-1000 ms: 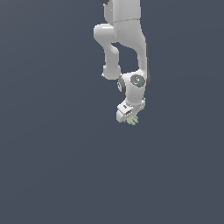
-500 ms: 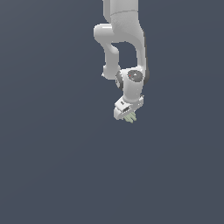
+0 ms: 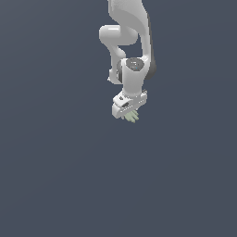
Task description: Pick up the object and move it to a goal position.
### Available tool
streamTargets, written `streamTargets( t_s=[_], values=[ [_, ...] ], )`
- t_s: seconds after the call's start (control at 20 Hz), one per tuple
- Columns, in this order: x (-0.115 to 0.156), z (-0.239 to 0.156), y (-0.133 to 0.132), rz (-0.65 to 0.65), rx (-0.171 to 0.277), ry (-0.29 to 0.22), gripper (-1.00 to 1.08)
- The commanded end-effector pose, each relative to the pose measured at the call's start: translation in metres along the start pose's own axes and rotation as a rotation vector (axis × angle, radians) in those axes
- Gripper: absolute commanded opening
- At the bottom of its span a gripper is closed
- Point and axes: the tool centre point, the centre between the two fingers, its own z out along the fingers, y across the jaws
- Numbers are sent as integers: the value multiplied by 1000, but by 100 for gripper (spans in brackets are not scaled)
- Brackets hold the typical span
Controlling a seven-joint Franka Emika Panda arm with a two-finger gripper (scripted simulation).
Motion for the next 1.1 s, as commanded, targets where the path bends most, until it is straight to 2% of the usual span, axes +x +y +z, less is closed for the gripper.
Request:
streamTargets(
  t_s=[0.0,1.05],
  values=[
    [-9,-22,10,-1,1,1,-100],
    [-89,-221,101,-1,6,5,-100]
  ],
)
